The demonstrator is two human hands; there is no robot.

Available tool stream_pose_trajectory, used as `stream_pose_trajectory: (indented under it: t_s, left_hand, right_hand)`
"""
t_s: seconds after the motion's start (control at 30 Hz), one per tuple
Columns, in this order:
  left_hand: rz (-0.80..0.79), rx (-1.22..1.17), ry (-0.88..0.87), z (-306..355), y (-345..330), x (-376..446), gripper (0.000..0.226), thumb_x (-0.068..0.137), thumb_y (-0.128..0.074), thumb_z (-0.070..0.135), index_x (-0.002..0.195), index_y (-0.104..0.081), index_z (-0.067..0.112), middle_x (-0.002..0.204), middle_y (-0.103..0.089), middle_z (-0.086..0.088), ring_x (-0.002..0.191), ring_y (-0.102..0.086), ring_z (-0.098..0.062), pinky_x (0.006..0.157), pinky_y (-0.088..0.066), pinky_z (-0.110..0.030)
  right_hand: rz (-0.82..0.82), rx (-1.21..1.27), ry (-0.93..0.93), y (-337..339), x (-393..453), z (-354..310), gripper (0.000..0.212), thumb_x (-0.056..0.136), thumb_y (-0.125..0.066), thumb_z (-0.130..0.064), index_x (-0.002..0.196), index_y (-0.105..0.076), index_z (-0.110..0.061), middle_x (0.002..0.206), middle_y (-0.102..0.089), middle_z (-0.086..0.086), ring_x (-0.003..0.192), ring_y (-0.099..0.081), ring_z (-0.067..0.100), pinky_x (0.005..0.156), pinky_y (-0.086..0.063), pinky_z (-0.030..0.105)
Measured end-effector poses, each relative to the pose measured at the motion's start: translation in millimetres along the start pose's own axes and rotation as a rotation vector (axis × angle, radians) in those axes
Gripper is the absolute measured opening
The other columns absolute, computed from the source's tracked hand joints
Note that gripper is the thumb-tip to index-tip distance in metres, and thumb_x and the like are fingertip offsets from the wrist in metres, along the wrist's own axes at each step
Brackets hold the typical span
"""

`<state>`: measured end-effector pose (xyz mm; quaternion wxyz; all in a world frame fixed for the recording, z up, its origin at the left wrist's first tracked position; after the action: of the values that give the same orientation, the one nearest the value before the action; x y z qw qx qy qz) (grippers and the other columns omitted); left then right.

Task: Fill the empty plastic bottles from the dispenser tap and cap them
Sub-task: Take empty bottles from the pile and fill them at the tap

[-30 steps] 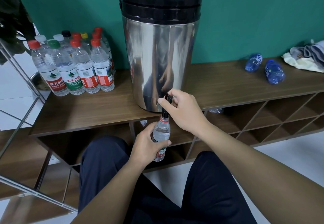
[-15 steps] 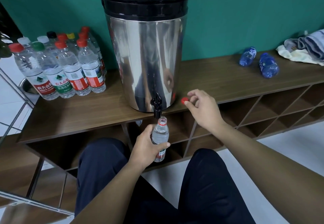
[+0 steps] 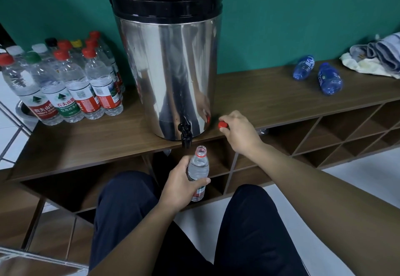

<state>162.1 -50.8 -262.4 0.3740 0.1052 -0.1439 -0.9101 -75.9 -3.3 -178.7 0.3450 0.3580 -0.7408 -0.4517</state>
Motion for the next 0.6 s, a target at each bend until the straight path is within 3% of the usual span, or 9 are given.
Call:
stream_pose_trajectory:
  t_s: [0.13, 0.27, 0.37, 0.47, 0.6]
  left_hand:
    - [0.006, -0.006, -0.001, 2, 0, -2, 0.059, 0.087, -0.097, 0.022, 0.132, -0.065, 0.041, 0.123, -0.077, 0.023, 0.116, -0.072, 0.004, 0.108, -0.060, -0.037]
    - [0.003, -0.025, -0.018, 4, 3, -7, 0.060, 0.086, -0.097, 0.020, 0.134, -0.066, 0.040, 0.123, -0.078, 0.019, 0.117, -0.073, 0.000, 0.110, -0.060, -0.041]
    - [-0.015, -0.021, -0.038, 10, 5, -11, 0.060, 0.088, -0.095, 0.018, 0.137, -0.066, 0.038, 0.121, -0.078, 0.018, 0.116, -0.073, 0.000, 0.110, -0.059, -0.038]
    - [-0.029, -0.010, -0.075, 22, 8, -18, 0.063, 0.088, -0.095, 0.016, 0.140, -0.066, 0.037, 0.121, -0.078, 0.018, 0.115, -0.073, -0.001, 0.108, -0.058, -0.034]
    - [-0.017, -0.014, -0.144, 39, 12, -26, 0.069, 0.086, -0.096, 0.015, 0.145, -0.066, 0.035, 0.129, -0.076, 0.018, 0.122, -0.071, -0.002, 0.111, -0.054, -0.031]
  right_hand:
    - [-0.026, 0.033, -0.002, -2, -2, -5, 0.031, 0.108, -0.070, -0.027, 0.137, -0.071, -0.018, 0.133, -0.059, 0.005, 0.121, -0.063, 0.027, 0.106, -0.056, 0.044]
    - [-0.028, 0.290, 0.028, 7, -24, -21, 0.019, 0.106, -0.072, -0.033, 0.120, -0.077, -0.021, 0.111, -0.063, -0.006, 0.098, -0.063, 0.010, 0.097, -0.056, 0.037]
    - [-0.112, 0.458, 0.113, 20, -56, -41, 0.014, 0.104, -0.074, -0.036, 0.114, -0.078, -0.028, 0.108, -0.068, -0.011, 0.095, -0.066, 0.007, 0.090, -0.055, 0.028]
    - [-0.112, 0.425, 0.232, 32, -82, -56, 0.014, 0.103, -0.077, -0.028, 0.117, -0.079, -0.025, 0.106, -0.063, -0.011, 0.088, -0.062, 0.010, 0.080, -0.049, 0.020]
    - [-0.092, 0.295, 0.355, 57, -90, -66, 0.023, 0.107, -0.073, -0.024, 0.130, -0.077, -0.021, 0.110, -0.058, -0.017, 0.086, -0.061, 0.012, 0.083, -0.053, 0.028]
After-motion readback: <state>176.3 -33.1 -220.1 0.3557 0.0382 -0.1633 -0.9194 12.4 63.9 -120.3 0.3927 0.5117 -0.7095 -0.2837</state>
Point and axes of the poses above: each hand's wrist, its own x-axis towards the middle knuckle, its own y-axis out of the back of the hand, z = x × y, the point moved 3 cm from there along x, towards the middle knuckle
